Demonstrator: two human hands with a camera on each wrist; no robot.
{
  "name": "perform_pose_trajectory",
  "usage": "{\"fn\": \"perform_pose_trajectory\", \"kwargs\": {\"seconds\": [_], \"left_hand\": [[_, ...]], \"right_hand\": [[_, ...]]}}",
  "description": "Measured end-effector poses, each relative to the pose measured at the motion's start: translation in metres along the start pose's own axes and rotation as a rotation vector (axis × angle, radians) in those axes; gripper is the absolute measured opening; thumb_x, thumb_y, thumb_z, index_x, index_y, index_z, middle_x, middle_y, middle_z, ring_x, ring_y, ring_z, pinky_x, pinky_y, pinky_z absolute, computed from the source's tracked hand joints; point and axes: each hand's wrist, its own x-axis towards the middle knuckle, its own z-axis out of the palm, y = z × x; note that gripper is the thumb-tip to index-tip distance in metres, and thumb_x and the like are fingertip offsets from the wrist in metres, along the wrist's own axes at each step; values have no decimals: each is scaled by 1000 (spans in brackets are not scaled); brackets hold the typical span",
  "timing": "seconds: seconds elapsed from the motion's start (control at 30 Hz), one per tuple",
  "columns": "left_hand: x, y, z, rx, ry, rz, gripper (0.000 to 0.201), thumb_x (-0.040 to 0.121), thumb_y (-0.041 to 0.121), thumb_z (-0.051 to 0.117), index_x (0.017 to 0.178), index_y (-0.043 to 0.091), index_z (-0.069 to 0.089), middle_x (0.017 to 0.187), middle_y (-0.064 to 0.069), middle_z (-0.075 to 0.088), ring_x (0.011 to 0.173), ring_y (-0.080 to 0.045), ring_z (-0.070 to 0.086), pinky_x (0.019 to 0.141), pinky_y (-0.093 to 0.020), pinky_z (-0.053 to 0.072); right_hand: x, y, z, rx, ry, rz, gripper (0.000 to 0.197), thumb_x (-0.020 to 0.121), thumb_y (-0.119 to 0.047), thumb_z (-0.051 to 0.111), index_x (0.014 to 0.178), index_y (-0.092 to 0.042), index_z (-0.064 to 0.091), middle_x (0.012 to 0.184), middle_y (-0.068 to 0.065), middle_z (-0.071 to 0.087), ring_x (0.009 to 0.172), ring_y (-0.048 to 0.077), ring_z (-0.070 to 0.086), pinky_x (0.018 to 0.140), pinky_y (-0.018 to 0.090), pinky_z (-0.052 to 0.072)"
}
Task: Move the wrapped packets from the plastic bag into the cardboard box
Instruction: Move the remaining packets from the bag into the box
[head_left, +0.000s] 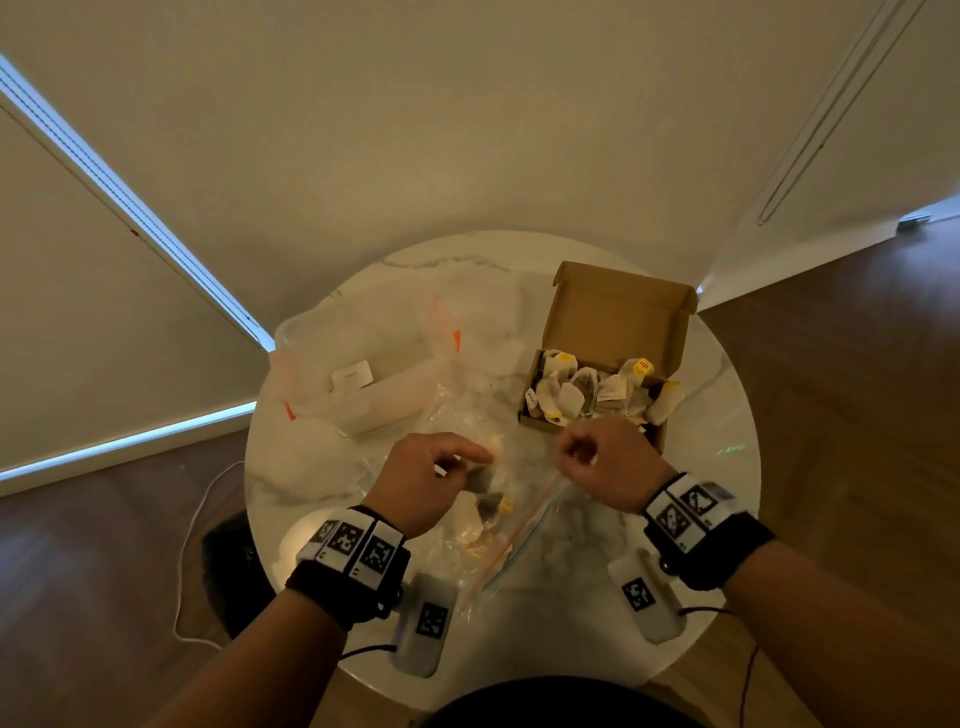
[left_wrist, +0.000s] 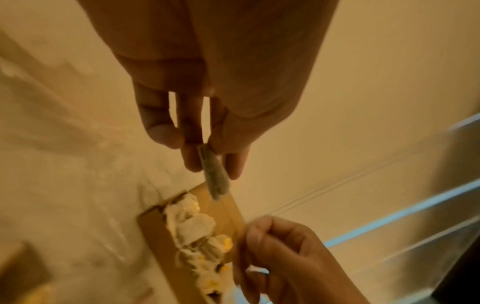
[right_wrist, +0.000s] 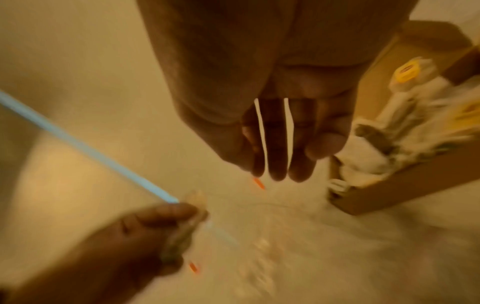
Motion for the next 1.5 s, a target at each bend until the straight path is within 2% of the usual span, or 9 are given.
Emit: {"fn": "perform_pose_trajectory", "kwargs": {"seconds": [0.13, 0.3, 0.47, 0.6, 0.73, 0.93, 1.17, 1.4, 1.5], "left_hand": [[-12, -18, 7, 371, -50, -56, 15, 86, 31, 67, 97, 23, 73, 93, 9, 67, 80, -6, 59, 75, -23, 49], [-31, -25, 41, 780, -316, -176, 56, 80, 75, 46, 100, 27, 66, 101, 8, 61, 96, -15, 57, 78, -32, 48], [-29, -33, 55, 859, -380, -270, 33, 97, 37, 43, 104, 15, 67, 107, -3, 65, 101, -26, 62, 78, -36, 48], [-27, -35, 45, 738, -262, -309, 29, 96, 39, 44, 91, 21, 66, 94, 1, 62, 86, -21, 62, 72, -32, 48], [-25, -39, 36, 706, -168, -318, 34, 92, 41, 47, 67, 21, 56, 78, 4, 57, 69, -18, 56, 60, -29, 39], [-26, -44, 33, 666, -113, -328, 33, 93, 37, 48, 79, 15, 69, 85, 1, 64, 76, -19, 60, 69, -31, 50], [-16, -47, 29, 661, -48, -346, 33, 93, 34, 49, 75, 13, 68, 76, -3, 61, 69, -22, 55, 63, -28, 38], [-6, -46, 26, 648, -28, -350, 31, 91, 37, 52, 76, 16, 70, 71, 2, 63, 65, -18, 57, 60, -27, 42], [-5, -39, 28, 694, -50, -317, 32, 93, 38, 50, 78, 17, 69, 78, 2, 65, 70, -17, 59, 63, -27, 45]], "right_hand": [[-20, 34, 49, -396, -528, 83, 23, 91, -20, 54, 105, -14, 71, 103, 4, 69, 94, 17, 63, 84, 29, 47], [-26, 35, 83, -270, -478, 19, 54, 93, -15, 49, 144, -30, 38, 148, -5, 42, 134, 17, 40, 110, 22, 26], [-14, 28, 107, -356, -411, -31, 45, 96, -22, 48, 140, -28, 44, 136, 8, 47, 125, 26, 46, 105, 33, 36], [4, 20, 129, -465, -457, -163, 52, 93, -19, 54, 143, -12, 40, 147, 13, 39, 136, 32, 33, 112, 39, 27], [14, 14, 146, -697, -579, -190, 58, 95, -27, 50, 148, -25, 26, 151, 11, 25, 136, 35, 25, 108, 48, 31], [10, 25, 144, -678, -627, -182, 45, 95, -11, 48, 140, -20, 43, 143, 14, 34, 129, 35, 37, 105, 43, 37], [-24, 25, 113, -410, -155, -451, 50, 74, -9, 78, 118, -22, 59, 110, 12, 58, 88, 25, 57, 68, 34, 56], [-30, -13, 48, 102, 252, -395, 37, 76, -10, 74, 111, -23, 70, 111, -1, 60, 94, 5, 56, 78, 14, 47], [-16, -27, 21, 405, 330, -215, 33, 76, -5, 77, 106, -19, 74, 109, 1, 66, 101, 9, 63, 84, 26, 54]]}}
